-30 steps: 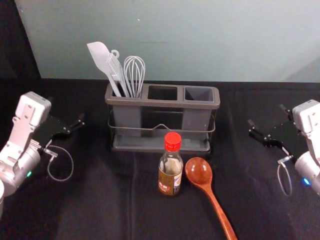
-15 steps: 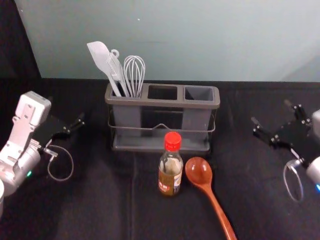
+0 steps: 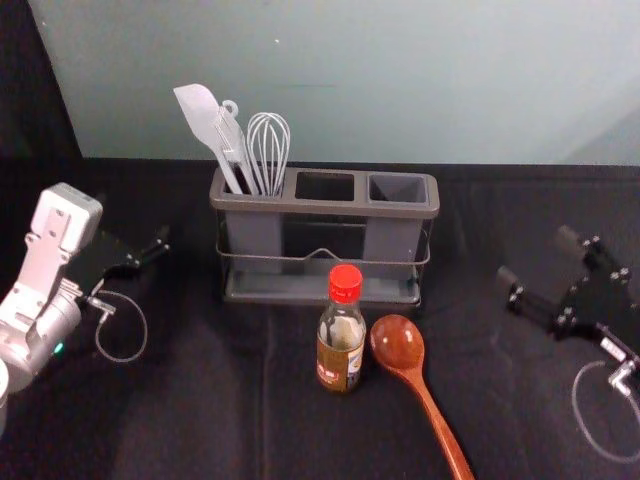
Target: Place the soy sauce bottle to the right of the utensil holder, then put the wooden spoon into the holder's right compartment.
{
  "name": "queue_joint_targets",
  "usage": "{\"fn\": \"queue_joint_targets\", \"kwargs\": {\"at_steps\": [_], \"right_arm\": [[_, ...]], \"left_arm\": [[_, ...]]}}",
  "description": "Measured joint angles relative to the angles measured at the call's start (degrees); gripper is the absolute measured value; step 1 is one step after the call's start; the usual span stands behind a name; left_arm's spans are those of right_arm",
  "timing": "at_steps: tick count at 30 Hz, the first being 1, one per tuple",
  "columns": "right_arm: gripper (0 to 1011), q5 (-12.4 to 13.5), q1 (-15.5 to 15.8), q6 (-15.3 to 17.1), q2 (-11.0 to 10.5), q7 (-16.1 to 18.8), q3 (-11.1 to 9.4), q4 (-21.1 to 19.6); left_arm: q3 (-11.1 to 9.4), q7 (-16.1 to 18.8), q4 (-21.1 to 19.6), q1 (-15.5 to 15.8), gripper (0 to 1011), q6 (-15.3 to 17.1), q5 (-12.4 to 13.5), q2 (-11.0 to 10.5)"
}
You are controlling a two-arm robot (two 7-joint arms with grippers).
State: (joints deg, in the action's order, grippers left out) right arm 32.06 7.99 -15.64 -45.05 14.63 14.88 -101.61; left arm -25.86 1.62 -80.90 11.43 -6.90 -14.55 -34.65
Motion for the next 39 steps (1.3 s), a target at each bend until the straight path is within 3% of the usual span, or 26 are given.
{"fn": "queue_joint_targets", "kwargs": {"at_steps": [1,3,8,17,25,39], "right_arm": [[1003,0.0,0.0,0.0,0.0,0.0,0.0,0.0],[1002,2.4,0.0,1.3,-1.0,4.5,0.5,-1.2],[1002,3.9,-2.1,3.3,-1.3,10.5,2.4,-1.7],[1003,3.0,-9.7,8.3,0.2,20.7,7.4,0.4],[1003,1.1,-13.9,10.8,3.0,23.3,9.6,2.0],[1002,-0.3,-21.2,13.0,10.0,25.6,14.8,8.8]], "left_arm": [[0.0,0.0,0.0,0.0,1005,0.0,0.0,0.0],[0.0,0.0,0.0,0.0,1005,0.0,0.0,0.0],[0.0,0.0,0.0,0.0,1005,0.0,0.0,0.0],[0.0,0.0,0.0,0.0,1005,0.0,0.0,0.0],[0.0,0.0,0.0,0.0,1005,0.0,0.0,0.0],[0.0,0.0,0.0,0.0,1005,0.0,0.0,0.0]]}}
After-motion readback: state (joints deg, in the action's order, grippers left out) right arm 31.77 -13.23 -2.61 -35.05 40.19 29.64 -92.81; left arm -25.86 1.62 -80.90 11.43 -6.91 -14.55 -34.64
